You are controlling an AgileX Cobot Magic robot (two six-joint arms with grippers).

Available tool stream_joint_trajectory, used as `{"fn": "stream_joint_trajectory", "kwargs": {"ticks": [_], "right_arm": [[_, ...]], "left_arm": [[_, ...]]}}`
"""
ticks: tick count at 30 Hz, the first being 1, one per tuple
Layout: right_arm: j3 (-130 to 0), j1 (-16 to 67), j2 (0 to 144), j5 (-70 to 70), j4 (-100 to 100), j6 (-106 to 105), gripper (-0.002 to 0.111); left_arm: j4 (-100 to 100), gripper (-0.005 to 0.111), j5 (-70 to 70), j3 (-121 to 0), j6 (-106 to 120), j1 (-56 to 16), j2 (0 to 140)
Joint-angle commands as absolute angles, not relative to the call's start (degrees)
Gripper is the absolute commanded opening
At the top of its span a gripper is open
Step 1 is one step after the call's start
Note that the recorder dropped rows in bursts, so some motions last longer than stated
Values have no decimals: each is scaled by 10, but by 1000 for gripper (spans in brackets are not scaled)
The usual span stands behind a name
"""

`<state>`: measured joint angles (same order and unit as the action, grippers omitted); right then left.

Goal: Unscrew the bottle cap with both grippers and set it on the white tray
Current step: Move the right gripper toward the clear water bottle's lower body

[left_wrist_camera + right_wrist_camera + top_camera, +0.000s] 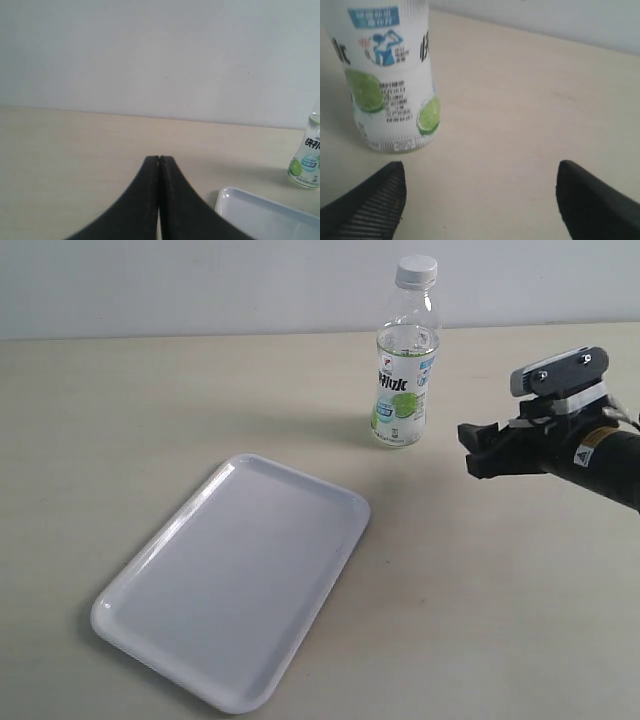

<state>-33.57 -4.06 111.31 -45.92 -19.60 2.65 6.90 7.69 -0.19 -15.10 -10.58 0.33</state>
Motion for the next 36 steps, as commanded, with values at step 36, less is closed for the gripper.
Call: {"fn": "stream_joint_trajectory", "kwargs": {"ticks": [36], "right_arm": [[-474,-34,1313,-676,-361,6,91]], "left_arm": [[71,0,76,0,-151,-105,0]]}}
